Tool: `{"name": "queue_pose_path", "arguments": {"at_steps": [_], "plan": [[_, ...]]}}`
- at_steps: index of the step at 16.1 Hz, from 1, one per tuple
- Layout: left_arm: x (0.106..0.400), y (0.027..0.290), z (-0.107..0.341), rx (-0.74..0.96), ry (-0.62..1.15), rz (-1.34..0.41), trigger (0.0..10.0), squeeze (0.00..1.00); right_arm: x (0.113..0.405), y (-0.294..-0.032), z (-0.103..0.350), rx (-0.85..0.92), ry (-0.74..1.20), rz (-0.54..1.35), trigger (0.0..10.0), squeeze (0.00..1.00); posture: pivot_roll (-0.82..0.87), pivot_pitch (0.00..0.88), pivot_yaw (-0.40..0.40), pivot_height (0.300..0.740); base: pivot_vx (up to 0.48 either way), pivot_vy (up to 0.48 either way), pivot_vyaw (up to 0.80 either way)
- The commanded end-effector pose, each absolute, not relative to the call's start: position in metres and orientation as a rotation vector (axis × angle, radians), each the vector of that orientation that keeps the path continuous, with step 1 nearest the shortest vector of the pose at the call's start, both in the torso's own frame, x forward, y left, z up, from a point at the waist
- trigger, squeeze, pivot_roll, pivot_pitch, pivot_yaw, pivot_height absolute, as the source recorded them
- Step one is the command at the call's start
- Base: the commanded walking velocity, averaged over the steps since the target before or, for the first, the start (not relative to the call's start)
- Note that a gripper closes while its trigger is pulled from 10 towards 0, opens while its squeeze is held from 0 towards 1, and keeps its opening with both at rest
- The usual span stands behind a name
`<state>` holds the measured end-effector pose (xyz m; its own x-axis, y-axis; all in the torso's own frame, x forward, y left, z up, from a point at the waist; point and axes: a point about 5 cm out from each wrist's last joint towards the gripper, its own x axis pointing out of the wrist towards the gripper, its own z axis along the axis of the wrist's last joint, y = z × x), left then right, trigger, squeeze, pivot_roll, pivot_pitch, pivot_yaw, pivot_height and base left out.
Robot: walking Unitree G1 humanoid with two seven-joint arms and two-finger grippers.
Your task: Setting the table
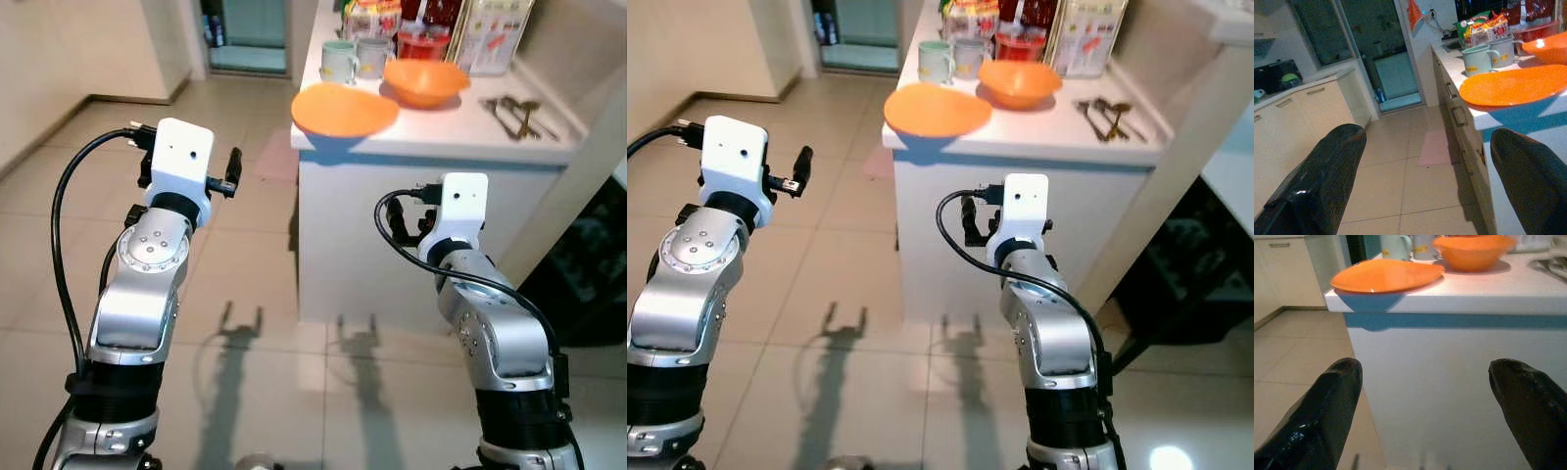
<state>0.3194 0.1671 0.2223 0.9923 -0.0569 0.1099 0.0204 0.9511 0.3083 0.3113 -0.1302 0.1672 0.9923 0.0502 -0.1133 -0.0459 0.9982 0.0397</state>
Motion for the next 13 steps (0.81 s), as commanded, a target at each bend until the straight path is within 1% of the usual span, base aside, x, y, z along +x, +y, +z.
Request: {"name": "queue_pose_path", "arguments": {"at_steps": [1,7,9,13], "plan": [[0.3206,0.1644,0.2285,0.301,-0.142,-0.045,10.0,0.0,0.3111,-0.1375,0.1703,0.042,0.096,0.021,10.0,0.0,0.12,0.0,0.026,0.74,0.0,0.0,0.0],[0.3245,0.159,0.2352,0.232,-0.176,-0.084,10.0,0.0,0.3048,-0.1335,0.1681,0.065,0.079,0.03,10.0,0.0,0.1,0.0,0.06,0.74,0.0,0.0,0.0],[0.3291,0.159,0.2347,0.221,-0.171,-0.078,10.0,0.0,0.3053,-0.138,0.1689,0.065,0.076,0.009,10.0,0.0,0.11,0.0,0.048,0.74,0.251,0.0,0.0],[0.3262,0.1603,0.2331,0.217,-0.173,-0.075,10.0,0.0,0.3065,-0.1398,0.1668,0.047,0.077,0.01,10.0,0.0,0.11,0.0,0.035,0.74,0.285,0.0,0.0]]}}
